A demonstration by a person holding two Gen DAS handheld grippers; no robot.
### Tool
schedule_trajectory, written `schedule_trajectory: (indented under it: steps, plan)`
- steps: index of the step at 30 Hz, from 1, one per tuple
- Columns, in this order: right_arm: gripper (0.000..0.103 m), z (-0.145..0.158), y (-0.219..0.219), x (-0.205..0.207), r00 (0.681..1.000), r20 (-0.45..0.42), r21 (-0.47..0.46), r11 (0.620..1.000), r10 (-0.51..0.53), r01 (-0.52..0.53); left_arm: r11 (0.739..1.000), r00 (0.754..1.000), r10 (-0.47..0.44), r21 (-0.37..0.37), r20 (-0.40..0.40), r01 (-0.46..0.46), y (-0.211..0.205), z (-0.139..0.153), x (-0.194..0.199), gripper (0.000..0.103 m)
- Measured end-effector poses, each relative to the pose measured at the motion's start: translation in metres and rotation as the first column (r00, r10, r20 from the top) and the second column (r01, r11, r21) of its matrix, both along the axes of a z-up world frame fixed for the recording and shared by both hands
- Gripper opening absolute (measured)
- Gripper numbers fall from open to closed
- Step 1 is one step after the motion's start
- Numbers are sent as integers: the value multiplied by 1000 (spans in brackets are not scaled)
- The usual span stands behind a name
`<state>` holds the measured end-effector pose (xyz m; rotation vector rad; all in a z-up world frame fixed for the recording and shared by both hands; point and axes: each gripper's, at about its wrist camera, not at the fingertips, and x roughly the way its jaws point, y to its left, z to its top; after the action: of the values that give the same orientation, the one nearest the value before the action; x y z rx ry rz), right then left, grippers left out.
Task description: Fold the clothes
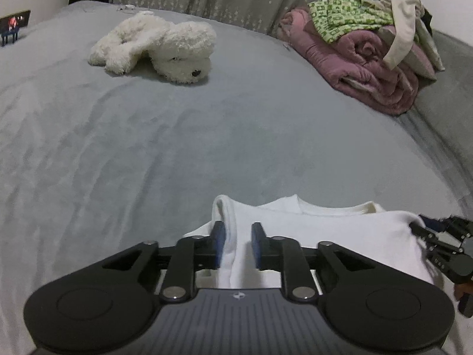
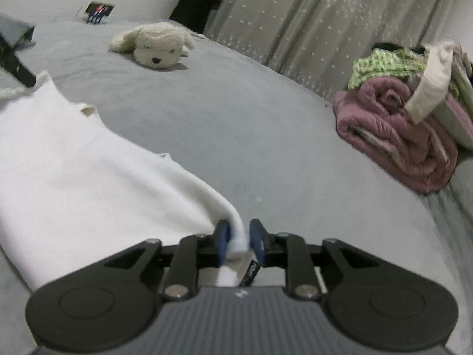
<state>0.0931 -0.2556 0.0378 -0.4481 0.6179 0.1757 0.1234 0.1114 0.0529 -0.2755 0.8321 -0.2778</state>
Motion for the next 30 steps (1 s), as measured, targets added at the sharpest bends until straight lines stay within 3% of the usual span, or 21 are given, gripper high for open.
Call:
schedule_trajectory:
  steps: [1,5,8,11,12,14,17,30]
  plan:
    - [23,2,-5,1,1000,-17,48,999,-8,9,1000,1000,-2,-15,-1,2,1,-1,1,25]
    - [47,14,-33,2,997,-73,263,963,-31,50,1000,1000,-12,-27,6,12,-2,-5,5,32]
    - [48,17,-51,4,994,-103,350,934,-40,74,1000,1000,-14,-16,7,14,-7,-6,8,32]
    - [45,13,-66,7,989,-140,414,904,-54,108,1000,1000,-9,1,19,8,-13,-8,12,28]
    - [36,11,-69,8,987,-149,430,896,-54,114,1000,1000,-5,9,21,5,-14,-9,12,19]
    - [19,10,-71,8,987,-151,443,889,-57,119,1000,1000,3,24,25,-3,-17,-11,13,12]
    - [10,12,-70,7,989,-132,445,888,-60,113,999,999,14,45,32,-16,-20,-13,14,5]
    - [7,28,-61,-4,989,73,454,887,-125,79,994,980,106,-42,170,-100,-5,9,5,2]
